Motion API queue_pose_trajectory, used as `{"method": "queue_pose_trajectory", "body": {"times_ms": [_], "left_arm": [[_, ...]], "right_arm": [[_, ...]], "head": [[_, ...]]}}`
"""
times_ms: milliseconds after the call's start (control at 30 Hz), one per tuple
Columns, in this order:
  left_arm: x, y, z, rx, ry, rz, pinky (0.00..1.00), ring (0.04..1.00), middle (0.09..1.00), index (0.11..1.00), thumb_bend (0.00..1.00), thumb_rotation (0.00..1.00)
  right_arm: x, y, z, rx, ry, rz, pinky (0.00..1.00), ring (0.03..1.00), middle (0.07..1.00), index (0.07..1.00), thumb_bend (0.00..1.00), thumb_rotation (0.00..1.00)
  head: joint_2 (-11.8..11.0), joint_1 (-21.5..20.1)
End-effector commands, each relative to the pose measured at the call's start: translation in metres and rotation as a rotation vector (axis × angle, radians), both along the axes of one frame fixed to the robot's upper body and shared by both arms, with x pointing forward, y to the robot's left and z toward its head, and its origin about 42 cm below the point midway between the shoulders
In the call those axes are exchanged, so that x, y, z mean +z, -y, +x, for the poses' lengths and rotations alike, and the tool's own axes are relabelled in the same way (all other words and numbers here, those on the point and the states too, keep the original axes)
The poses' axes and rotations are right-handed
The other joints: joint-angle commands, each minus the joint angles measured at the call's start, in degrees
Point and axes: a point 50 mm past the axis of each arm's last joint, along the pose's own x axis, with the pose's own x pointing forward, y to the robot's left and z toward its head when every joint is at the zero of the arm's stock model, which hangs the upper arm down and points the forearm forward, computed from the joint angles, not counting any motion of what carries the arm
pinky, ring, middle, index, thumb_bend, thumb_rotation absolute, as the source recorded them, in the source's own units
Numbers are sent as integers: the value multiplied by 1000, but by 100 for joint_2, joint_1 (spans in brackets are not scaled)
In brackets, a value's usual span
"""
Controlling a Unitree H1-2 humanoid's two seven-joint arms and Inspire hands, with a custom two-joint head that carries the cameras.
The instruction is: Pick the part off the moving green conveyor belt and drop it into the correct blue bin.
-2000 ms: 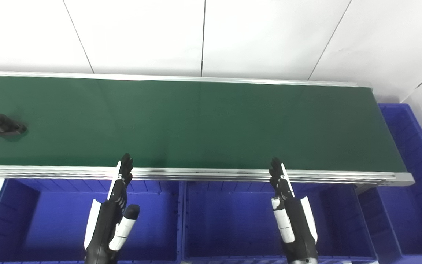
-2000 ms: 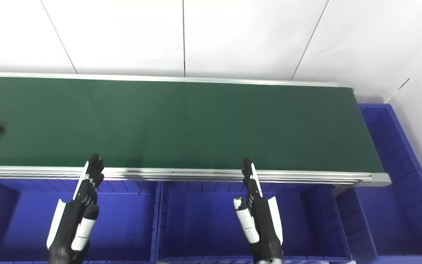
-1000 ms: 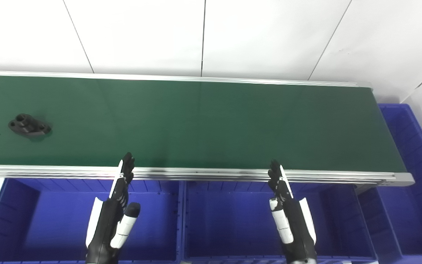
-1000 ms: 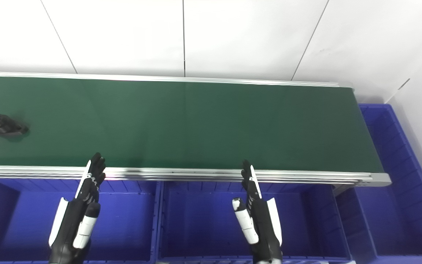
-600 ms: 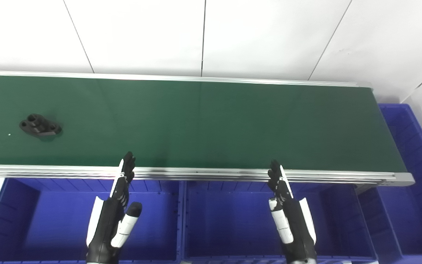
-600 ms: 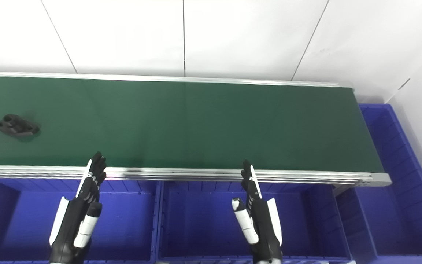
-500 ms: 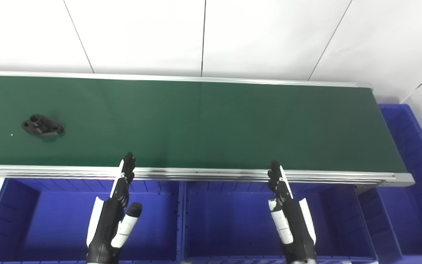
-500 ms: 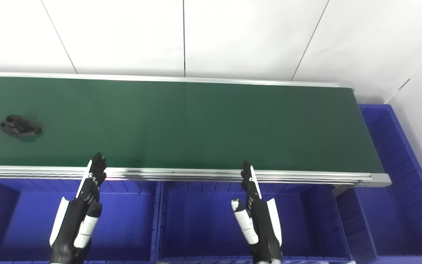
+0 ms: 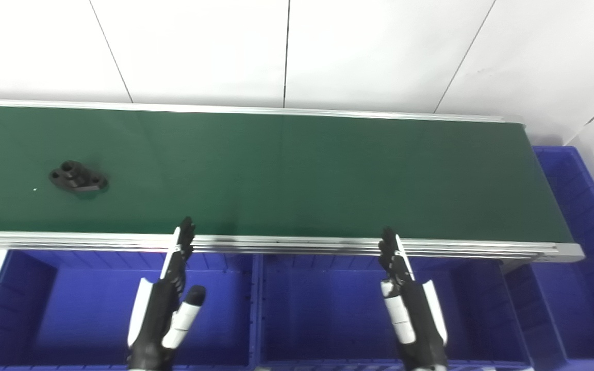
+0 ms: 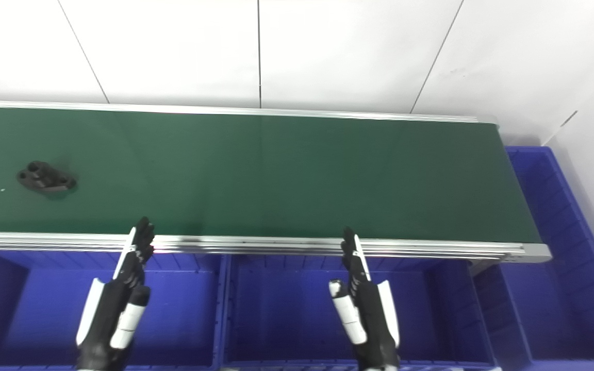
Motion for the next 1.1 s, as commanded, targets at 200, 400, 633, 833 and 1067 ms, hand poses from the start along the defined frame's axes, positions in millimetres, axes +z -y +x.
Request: {"method": "queue_pose_trajectory", "body": {"times_ms": [200, 400, 633, 833, 1067], "left_arm": [[-1, 21, 5, 13, 70, 6, 991, 983, 1000, 1000, 506, 918], [-6, 35, 8, 39, 89, 5, 952, 964, 1000, 1000, 471, 872], [-11, 42, 12, 61, 92, -24, 917, 952, 998, 1000, 551, 827], [-11, 42, 13, 60, 93, -27, 909, 953, 997, 1000, 566, 795], [-9, 39, 14, 59, 94, -26, 919, 955, 995, 1000, 562, 785]], "right_arm": [[-6, 22, -2, 8, 84, -3, 999, 1000, 1000, 1000, 712, 981], [-16, 37, -4, 14, 85, 1, 1000, 1000, 1000, 1000, 701, 996], [-21, 45, -3, 1, 47, -2, 1000, 1000, 1000, 1000, 736, 1000], [-20, 42, -3, -9, 30, 25, 1000, 1000, 1000, 1000, 730, 1000], [-19, 39, -3, 0, 52, 1, 1000, 1000, 1000, 1000, 673, 1000]], "head": [[-304, 631], [-517, 1005], [-586, 1183], [-615, 1129], [-571, 1034]]}}
